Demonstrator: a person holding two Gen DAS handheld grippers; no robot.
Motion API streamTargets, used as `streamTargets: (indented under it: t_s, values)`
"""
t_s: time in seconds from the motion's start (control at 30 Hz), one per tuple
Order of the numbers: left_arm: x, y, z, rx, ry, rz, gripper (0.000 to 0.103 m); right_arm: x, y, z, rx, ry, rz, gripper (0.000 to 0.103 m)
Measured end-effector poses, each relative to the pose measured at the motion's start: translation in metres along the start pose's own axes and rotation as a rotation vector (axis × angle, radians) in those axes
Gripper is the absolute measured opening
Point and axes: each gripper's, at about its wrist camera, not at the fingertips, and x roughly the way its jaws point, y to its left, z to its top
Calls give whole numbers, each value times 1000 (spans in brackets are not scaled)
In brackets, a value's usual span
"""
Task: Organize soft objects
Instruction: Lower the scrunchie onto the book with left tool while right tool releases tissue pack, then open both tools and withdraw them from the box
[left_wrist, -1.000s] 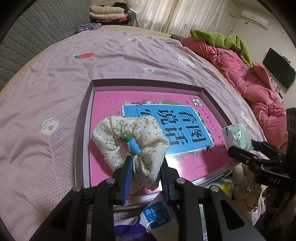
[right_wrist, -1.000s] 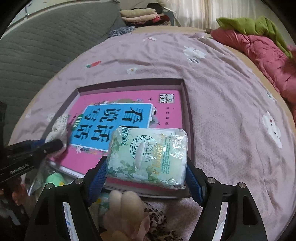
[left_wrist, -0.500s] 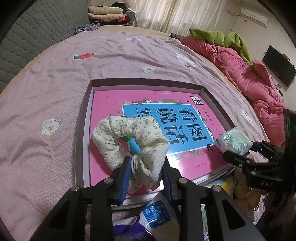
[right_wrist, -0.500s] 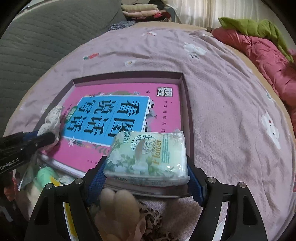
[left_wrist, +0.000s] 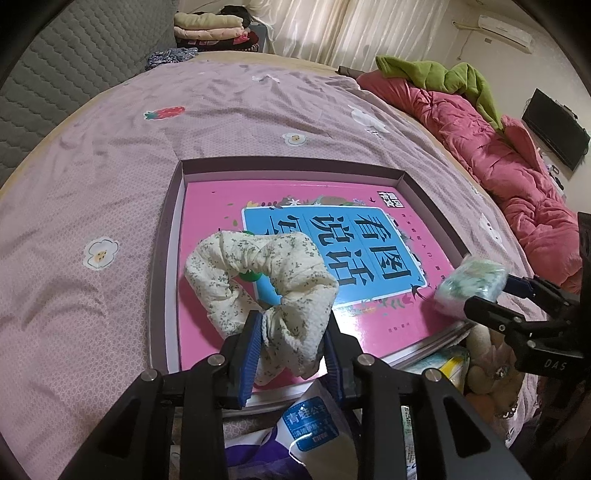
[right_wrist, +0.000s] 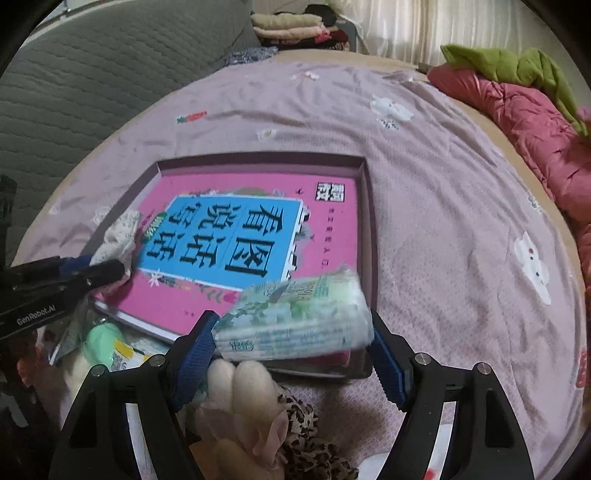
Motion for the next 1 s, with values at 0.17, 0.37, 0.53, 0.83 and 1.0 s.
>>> streamTargets:
  t_s: [0.17, 0.37, 0.53, 0.83, 1.0]
  values:
    - [-1, 0, 0, -2, -1, -1, 32, -7, -2, -1, -5, -14, -9, 79]
    - [-2, 1, 1, -1, -8, 14, 33, -19, 3, 0, -35, -63, -10, 79]
    - [-4, 2, 3, 1, -22, 37, 48, -21, 3, 2, -33, -78, 5, 79]
    - [-16, 2, 5, 4, -76, 27, 58, -22, 2, 5, -8, -94, 29, 79]
    - [-26, 2, 7, -1, -116, 12, 59, -26, 0, 6, 19, -110, 63, 79]
